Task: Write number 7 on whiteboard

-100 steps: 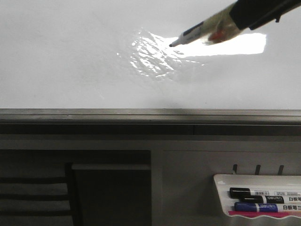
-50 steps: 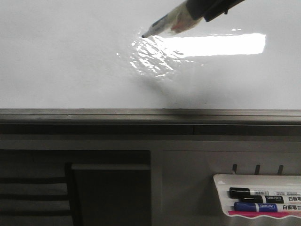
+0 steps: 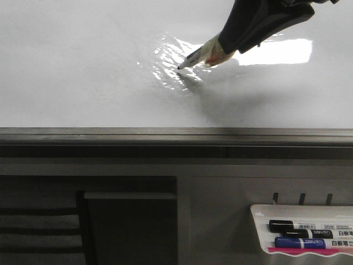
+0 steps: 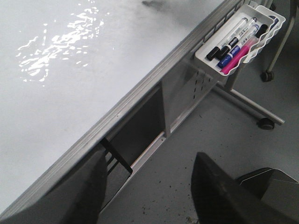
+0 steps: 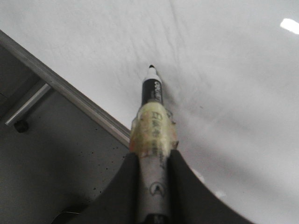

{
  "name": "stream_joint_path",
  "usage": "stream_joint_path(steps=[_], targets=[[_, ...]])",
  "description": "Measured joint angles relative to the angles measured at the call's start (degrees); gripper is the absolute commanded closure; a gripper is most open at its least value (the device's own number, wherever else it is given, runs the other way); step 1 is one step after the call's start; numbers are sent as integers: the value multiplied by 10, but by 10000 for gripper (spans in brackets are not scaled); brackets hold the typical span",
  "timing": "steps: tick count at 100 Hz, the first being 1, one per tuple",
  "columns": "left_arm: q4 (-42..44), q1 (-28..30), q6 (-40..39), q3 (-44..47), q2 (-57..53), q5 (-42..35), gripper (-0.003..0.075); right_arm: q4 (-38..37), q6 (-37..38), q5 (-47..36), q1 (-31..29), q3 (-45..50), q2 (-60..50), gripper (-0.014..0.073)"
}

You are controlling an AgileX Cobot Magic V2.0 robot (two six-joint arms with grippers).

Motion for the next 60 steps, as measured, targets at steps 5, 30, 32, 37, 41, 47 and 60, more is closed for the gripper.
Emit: stream_joint_path(steps=[5,30,32,37,41,47,60], targets=[[0,0,0,0,0,0,353,-1,0,-1,-4,0,1,629],[0,0,0,0,0,0,353,7,-1,35,-46,-3,-1,629],[0,0,0,0,0,0,353,7,-1,40,-47,-3,-4,629],[0,0,0,0,0,0,353,7,-1,47,-52,-3,-9,629],[0,0,0,0,0,0,353,3,-1,51,-55,-3,-13,629],[0,0,0,0,0,0,353,1,-1,53,-57,-3,-17,629],[0,0,0,0,0,0,353,-3,-1,57,-58,-3,-19,629]])
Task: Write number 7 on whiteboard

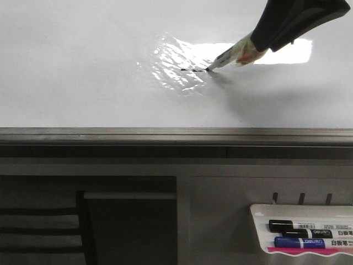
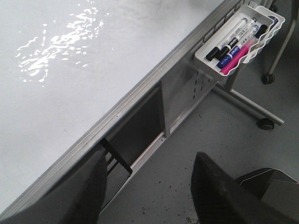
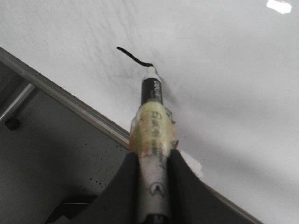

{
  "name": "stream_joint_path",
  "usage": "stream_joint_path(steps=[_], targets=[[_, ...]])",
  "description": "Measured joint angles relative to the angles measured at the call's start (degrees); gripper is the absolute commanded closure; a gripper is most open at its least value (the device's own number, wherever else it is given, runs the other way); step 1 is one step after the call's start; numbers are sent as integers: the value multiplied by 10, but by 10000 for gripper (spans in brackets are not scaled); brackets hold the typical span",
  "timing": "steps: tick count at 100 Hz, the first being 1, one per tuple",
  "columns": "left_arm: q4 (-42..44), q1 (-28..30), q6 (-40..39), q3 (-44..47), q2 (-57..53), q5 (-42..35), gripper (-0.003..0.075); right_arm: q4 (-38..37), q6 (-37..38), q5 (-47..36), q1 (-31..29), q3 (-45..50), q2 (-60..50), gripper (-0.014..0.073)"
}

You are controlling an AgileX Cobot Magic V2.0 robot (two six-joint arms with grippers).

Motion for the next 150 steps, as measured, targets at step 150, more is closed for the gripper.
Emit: stream_joint_path(steps=[150], targets=[[-150,-223,268,-115,272,-80,353,11,-386,122,140,-22,-74,629]])
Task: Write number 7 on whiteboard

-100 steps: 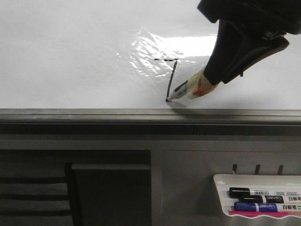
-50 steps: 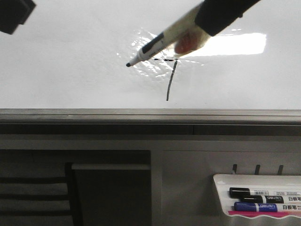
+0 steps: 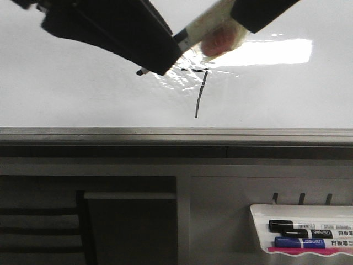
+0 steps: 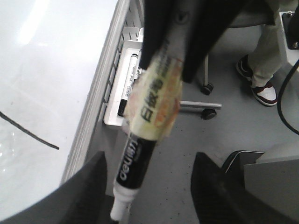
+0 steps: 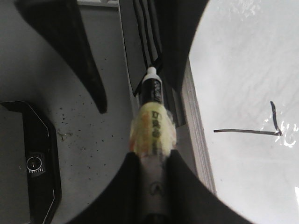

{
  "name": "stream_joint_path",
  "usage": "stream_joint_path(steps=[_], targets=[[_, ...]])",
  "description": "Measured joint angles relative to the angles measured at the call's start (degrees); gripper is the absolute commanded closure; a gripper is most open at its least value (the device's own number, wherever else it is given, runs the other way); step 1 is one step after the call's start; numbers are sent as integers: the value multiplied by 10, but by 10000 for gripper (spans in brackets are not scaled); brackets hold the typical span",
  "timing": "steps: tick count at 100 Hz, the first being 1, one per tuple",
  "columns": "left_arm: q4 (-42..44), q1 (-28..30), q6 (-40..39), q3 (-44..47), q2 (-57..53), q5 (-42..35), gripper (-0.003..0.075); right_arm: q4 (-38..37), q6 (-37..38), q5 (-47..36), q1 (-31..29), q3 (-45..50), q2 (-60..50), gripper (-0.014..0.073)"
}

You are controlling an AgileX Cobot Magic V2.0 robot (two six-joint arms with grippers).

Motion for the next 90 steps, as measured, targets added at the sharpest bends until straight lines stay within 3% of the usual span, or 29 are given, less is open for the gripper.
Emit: stream_joint_path(steps=[63,90], targets=[[24,-19,46,-19,38,-24,358,-9,-1,1,0,0,0,629],[25,-19,47,-19,38,-28,554,-10,-1,8,0,0,0,629]])
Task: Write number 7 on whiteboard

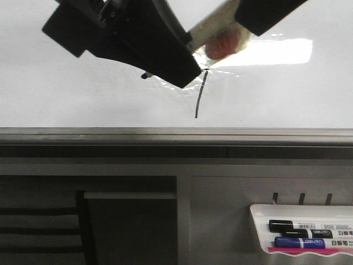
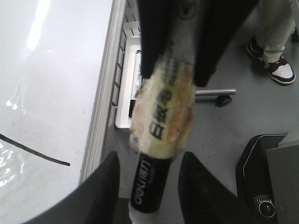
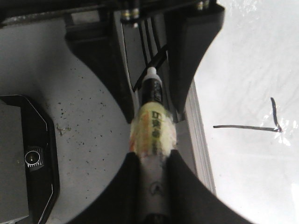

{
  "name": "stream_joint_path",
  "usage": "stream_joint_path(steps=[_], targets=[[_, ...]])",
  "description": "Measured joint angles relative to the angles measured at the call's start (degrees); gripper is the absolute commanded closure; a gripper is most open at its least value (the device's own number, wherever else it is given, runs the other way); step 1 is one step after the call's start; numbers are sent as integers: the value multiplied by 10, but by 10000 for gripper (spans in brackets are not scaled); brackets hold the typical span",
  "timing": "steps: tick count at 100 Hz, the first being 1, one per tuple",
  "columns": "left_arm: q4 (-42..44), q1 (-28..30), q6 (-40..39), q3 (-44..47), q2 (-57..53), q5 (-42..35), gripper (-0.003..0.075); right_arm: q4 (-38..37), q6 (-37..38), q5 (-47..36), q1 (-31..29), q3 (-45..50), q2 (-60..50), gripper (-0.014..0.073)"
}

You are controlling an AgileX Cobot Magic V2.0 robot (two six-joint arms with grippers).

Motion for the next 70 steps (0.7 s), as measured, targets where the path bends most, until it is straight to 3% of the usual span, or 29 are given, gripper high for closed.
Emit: stream_joint_path(steps=[39,46,61,70], targets=[[8,-3,13,0,0,3,720,-1,-1,6,0,0,0,608],[8,-3,15,0,0,3,739,-1,-2,6,0,0,0,535],[7,-3,13,0,0,5,741,-1,-2,6,0,0,0,294],[6,-3,4,0,0,1,741,-1,1,6,0,0,-4,254]])
